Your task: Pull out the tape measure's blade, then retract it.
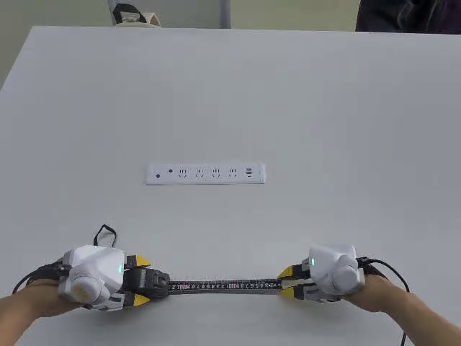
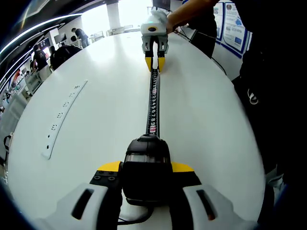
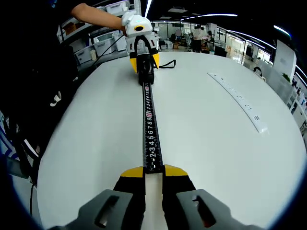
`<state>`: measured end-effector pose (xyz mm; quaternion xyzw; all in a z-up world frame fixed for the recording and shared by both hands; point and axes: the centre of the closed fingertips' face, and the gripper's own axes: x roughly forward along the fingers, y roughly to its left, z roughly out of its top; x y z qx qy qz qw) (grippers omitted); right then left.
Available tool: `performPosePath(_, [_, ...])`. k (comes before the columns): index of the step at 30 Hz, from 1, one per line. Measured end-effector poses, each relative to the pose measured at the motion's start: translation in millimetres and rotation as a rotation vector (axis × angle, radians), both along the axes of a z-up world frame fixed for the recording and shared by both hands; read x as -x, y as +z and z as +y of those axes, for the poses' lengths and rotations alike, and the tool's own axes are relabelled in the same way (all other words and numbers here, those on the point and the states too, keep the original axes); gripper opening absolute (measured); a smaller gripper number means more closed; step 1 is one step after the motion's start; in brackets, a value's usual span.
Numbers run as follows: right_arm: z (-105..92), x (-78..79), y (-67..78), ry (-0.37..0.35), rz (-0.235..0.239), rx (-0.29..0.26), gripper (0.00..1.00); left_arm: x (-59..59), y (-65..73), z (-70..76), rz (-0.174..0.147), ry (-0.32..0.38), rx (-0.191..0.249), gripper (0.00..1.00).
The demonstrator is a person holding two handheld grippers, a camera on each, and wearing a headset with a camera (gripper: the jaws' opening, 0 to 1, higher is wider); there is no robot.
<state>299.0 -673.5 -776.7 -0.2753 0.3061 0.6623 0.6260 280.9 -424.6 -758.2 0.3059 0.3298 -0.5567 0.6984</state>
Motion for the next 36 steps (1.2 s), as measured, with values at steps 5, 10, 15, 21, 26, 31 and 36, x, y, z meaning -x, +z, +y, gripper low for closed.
performPosePath(5, [-7.8, -0.2, -0.3, -0.005, 0.000, 0.005, 0.10, 0.0, -0.5, 0.3, 0.001, -0.001, -0.002, 0.33])
performPosePath(10, [-9.2, 0.6, -2.2, -0.004, -0.009, 0.015, 0.10, 0.4, 1.0, -1.5, 0.003, 0.000, -0.002, 0.33])
performPosePath(15, [-8.5, 4.5, -7.0, 0.015, -0.020, 0.039, 0.12, 0.8, 1.1, -2.3, 0.000, -0.008, -0.006, 0.33])
performPosePath(21, [-7.1, 3.6, -7.4, 0.033, -0.044, 0.065, 0.13, 1.0, 2.8, -4.3, -0.003, -0.016, 0.000, 0.33])
performPosePath(26, [-7.6, 3.2, -7.8, 0.027, -0.050, 0.077, 0.14, 0.3, 0.1, -2.3, -0.006, -0.020, 0.001, 0.34])
performPosePath(31, [-5.0, -2.9, -8.8, -0.021, -0.054, 0.085, 0.25, -0.7, -1.9, -0.7, -0.004, -0.012, 0.002, 0.33])
performPosePath(36, [-2.7, -1.5, -10.0, -0.017, -0.062, 0.092, 0.30, -0.6, -1.5, -1.1, -0.005, -0.010, 0.003, 0.34])
